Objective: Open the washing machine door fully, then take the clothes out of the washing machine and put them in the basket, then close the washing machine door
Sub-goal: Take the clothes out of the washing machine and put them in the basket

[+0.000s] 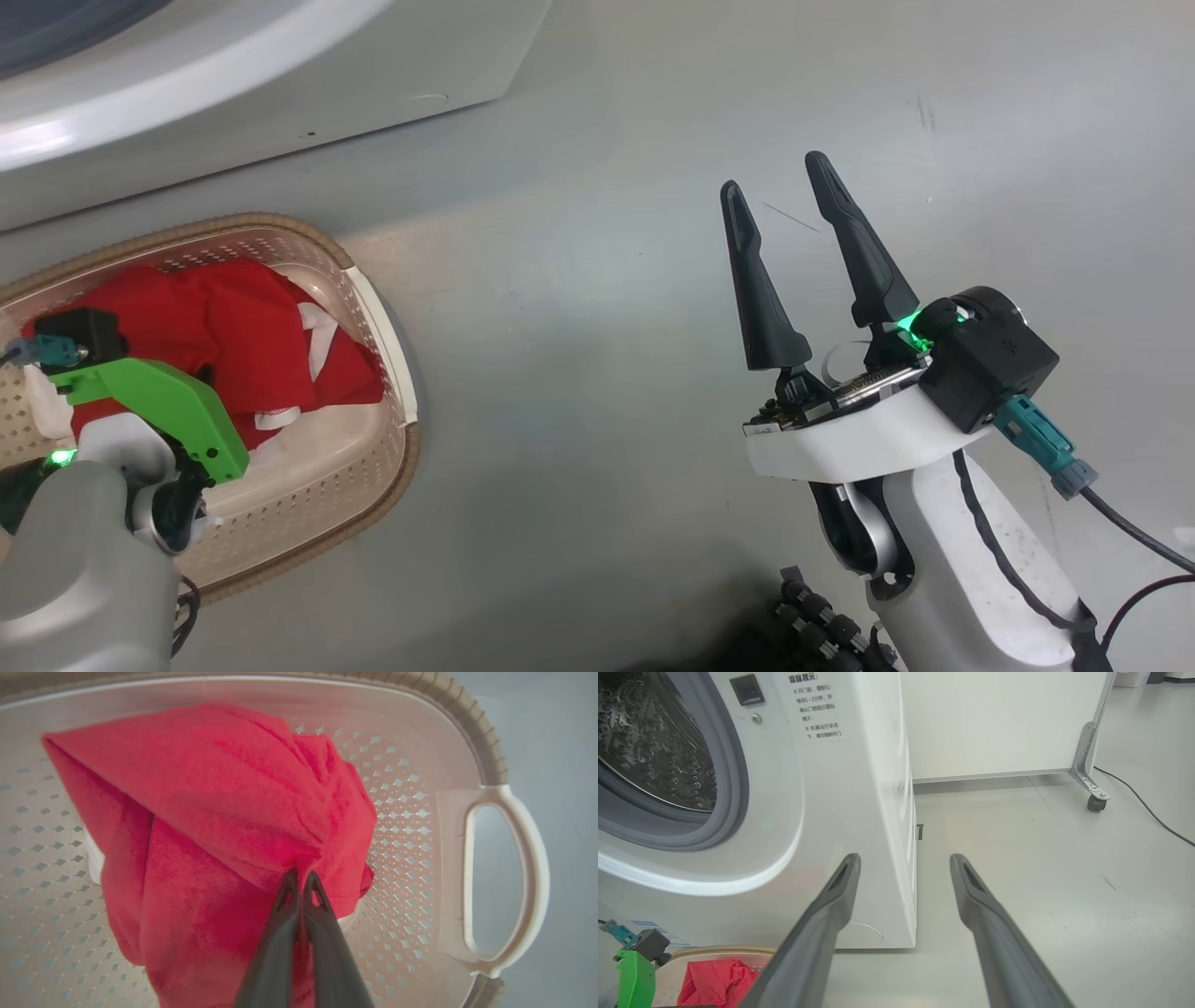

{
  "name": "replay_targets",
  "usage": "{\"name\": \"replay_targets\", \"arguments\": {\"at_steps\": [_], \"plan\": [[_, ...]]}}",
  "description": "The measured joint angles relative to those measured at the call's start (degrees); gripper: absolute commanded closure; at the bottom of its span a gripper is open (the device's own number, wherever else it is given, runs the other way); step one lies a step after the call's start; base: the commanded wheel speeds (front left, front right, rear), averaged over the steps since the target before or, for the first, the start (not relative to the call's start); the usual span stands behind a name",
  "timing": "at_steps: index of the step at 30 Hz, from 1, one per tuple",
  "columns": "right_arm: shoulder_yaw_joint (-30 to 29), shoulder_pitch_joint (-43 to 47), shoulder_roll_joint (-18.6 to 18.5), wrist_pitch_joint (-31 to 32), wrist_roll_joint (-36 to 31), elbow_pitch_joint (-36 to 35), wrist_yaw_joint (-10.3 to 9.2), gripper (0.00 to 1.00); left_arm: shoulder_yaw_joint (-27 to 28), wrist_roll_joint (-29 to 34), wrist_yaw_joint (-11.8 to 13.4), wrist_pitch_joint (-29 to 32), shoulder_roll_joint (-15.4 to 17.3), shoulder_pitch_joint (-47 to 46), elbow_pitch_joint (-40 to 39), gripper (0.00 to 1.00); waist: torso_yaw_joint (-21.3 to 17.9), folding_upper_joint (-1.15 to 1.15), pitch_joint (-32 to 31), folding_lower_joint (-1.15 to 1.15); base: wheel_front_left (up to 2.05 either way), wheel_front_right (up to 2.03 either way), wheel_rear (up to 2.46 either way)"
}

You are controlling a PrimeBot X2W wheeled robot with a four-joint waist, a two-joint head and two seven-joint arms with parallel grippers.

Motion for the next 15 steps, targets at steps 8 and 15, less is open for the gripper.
{"name": "replay_targets", "arguments": {"at_steps": [8,15], "plan": [[0.22,-0.94,0.01,0.0,0.03,0.12,-0.42,0.0,0.34,-1.18,-0.24,2.38,0.3,-2.85,4.32,1.0,-1.36,0.0,1.74,0.0,0.0,0.0,0.0],[0.2,-1.39,0.01,0.0,0.15,0.34,-0.91,0.0,0.46,-1.14,-0.52,2.25,0.93,-4.46,6.91,0.47,-1.56,0.0,1.77,0.0,0.0,0.0,0.0]]}}
